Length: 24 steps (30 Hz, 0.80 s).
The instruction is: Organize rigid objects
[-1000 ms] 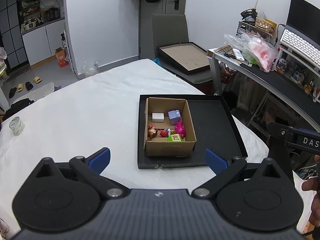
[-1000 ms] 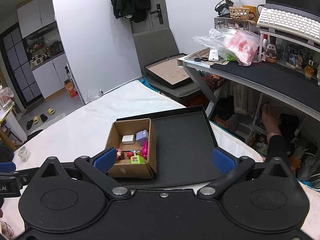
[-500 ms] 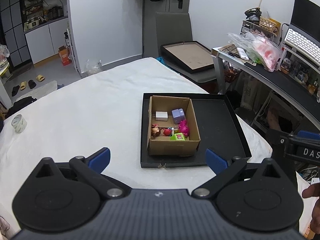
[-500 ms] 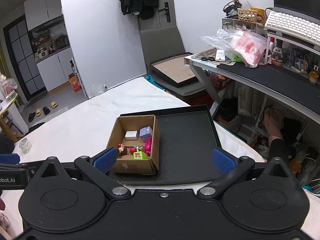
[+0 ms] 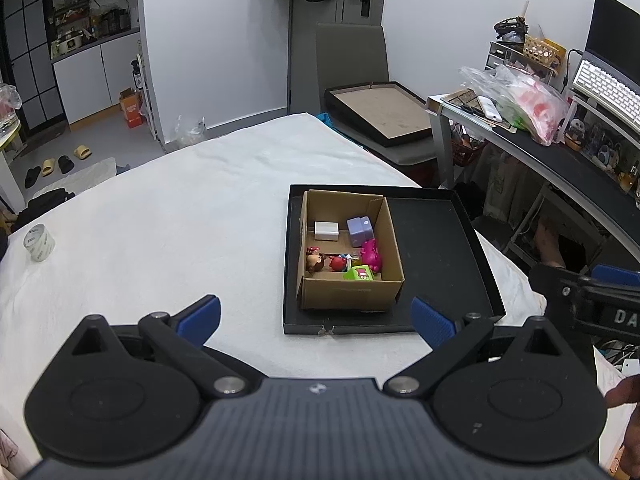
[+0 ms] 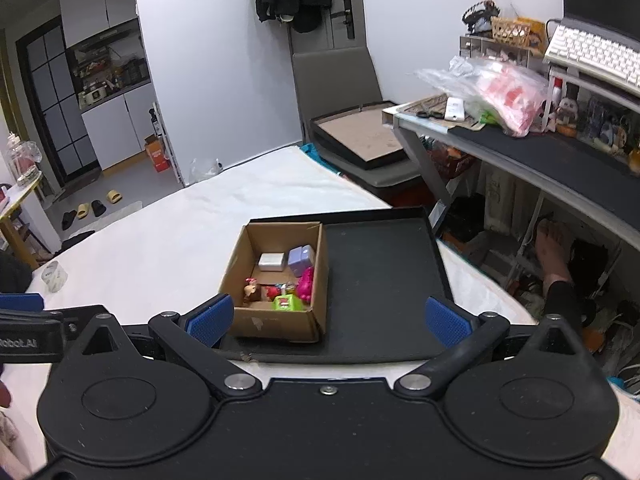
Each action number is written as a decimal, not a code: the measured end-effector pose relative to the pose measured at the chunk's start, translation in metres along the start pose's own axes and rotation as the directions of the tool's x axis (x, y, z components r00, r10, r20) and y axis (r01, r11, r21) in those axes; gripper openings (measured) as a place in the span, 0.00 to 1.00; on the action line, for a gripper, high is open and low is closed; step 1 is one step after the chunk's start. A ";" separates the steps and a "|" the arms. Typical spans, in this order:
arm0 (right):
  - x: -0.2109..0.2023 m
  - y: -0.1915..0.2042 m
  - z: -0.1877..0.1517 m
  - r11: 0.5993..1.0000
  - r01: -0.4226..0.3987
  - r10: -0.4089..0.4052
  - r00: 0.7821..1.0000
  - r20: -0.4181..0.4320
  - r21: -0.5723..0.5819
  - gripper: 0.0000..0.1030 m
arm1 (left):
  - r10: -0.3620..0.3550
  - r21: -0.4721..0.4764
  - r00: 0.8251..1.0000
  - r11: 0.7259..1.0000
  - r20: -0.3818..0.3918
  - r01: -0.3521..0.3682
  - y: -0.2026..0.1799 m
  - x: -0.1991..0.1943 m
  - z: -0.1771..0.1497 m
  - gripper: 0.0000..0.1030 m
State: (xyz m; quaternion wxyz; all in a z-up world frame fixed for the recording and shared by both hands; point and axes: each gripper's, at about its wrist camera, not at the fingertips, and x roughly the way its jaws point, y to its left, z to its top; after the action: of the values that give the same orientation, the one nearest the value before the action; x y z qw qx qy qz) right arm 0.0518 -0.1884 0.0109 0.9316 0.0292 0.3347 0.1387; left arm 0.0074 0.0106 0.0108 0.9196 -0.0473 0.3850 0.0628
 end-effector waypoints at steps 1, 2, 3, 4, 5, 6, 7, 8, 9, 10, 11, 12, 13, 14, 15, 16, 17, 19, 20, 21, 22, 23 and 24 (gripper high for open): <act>-0.002 0.000 0.000 1.000 -0.013 0.013 1.000 0.005 0.002 1.00 | 0.000 0.000 1.000 1.000 -0.001 0.000 0.000 0.001 0.000 0.98; -0.002 0.000 0.001 1.000 -0.014 0.014 1.000 0.006 0.000 1.00 | 0.000 0.000 1.000 1.000 -0.003 0.000 0.001 0.001 0.000 0.98; -0.002 0.001 0.001 1.000 -0.010 0.010 1.000 0.008 -0.005 1.00 | 0.000 0.000 1.000 1.000 -0.004 0.000 0.001 0.001 -0.001 0.98; -0.002 0.002 0.000 1.000 -0.008 0.008 1.000 0.009 -0.010 1.00 | 0.000 -0.001 1.000 1.000 -0.004 0.000 0.001 0.001 -0.001 0.98; -0.002 0.002 0.000 1.000 -0.008 0.009 1.000 0.008 -0.011 1.00 | 0.000 -0.001 1.000 1.000 -0.003 0.000 0.001 0.000 -0.001 0.98; -0.001 0.003 0.000 1.000 -0.010 0.010 1.000 0.006 -0.011 1.00 | -0.001 0.001 1.000 1.000 -0.002 0.001 0.001 0.001 -0.001 0.98; -0.001 0.003 0.000 1.000 -0.009 0.009 1.000 0.002 -0.013 1.00 | -0.002 0.002 1.000 1.000 0.000 0.002 0.001 0.000 -0.001 0.98; 0.000 0.004 -0.001 1.000 -0.007 0.007 1.000 0.001 -0.016 1.00 | -0.002 0.004 1.000 1.000 0.001 0.002 0.001 0.000 -0.001 0.98; 0.000 0.004 -0.001 1.000 -0.004 0.004 1.000 0.000 -0.019 1.00 | -0.002 0.004 1.000 1.000 0.002 0.002 0.001 0.000 -0.001 0.98; 0.001 0.005 0.000 1.000 -0.001 0.001 1.000 -0.002 -0.023 1.00 | -0.002 0.003 1.000 1.000 0.002 0.002 0.001 0.000 -0.001 0.98; 0.001 0.005 -0.001 1.000 0.001 -0.001 1.000 -0.003 -0.026 1.00 | -0.001 0.001 1.000 1.000 0.001 0.001 0.001 0.001 -0.001 0.98; 0.001 0.006 -0.001 1.000 0.002 -0.002 1.000 -0.003 -0.030 1.00 | -0.001 0.000 1.000 1.000 0.001 0.001 0.001 0.001 0.000 0.98; 0.001 0.006 -0.001 0.999 0.001 -0.001 1.000 -0.004 -0.032 1.00 | -0.001 0.000 1.000 1.000 0.001 0.001 0.001 0.001 -0.001 0.98; 0.001 0.007 -0.001 0.999 0.001 -0.001 1.000 -0.006 -0.034 1.00 | 0.000 0.001 1.000 1.000 0.001 0.000 0.001 0.001 -0.001 0.98; 0.001 0.008 -0.001 0.999 0.003 -0.003 1.000 -0.005 -0.038 1.00 | 0.001 0.002 1.000 1.000 0.001 -0.001 0.002 0.001 -0.001 0.98; 0.001 0.009 -0.001 0.999 0.005 -0.005 1.000 -0.004 -0.044 1.00 | 0.003 0.002 1.000 1.000 0.001 -0.003 0.002 0.001 -0.001 0.98; 0.001 0.010 -0.001 0.999 0.006 -0.006 1.000 -0.004 -0.047 1.00 | 0.003 0.002 1.000 1.000 0.001 -0.003 0.002 0.001 -0.001 0.98; 0.000 0.010 -0.001 0.999 0.005 -0.005 1.000 -0.005 -0.049 1.00 | 0.002 0.003 1.000 1.000 0.001 -0.002 0.002 0.001 -0.001 0.98; 0.001 0.010 -0.001 0.999 0.004 -0.004 1.000 -0.005 -0.049 1.00 | 0.003 0.005 1.000 1.000 0.001 -0.003 0.002 0.001 -0.001 0.98; 0.000 0.011 -0.001 0.999 0.004 -0.004 1.000 -0.005 -0.050 1.00 | 0.003 0.006 1.000 1.000 0.000 -0.003 0.002 0.001 0.000 0.98; 0.001 0.010 -0.001 0.999 0.004 -0.005 1.000 -0.005 -0.050 1.00 | 0.003 0.006 1.000 1.000 0.000 -0.003 0.002 0.002 0.000 0.98; 0.001 0.010 -0.001 0.999 0.005 -0.005 1.000 -0.005 -0.050 1.00 | 0.002 0.007 1.000 1.000 -0.002 -0.002 0.002 0.002 0.000 0.98; 0.001 0.010 -0.001 0.999 0.006 -0.006 1.000 -0.007 -0.046 1.00 | 0.001 0.006 1.000 1.000 -0.002 -0.001 0.001 0.002 0.000 0.98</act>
State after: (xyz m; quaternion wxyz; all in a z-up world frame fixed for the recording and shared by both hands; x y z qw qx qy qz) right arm 0.0491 -0.1786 0.0109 0.9312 0.0061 0.3350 0.1436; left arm 0.0084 0.0119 0.0094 0.9192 -0.0444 0.3863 0.0618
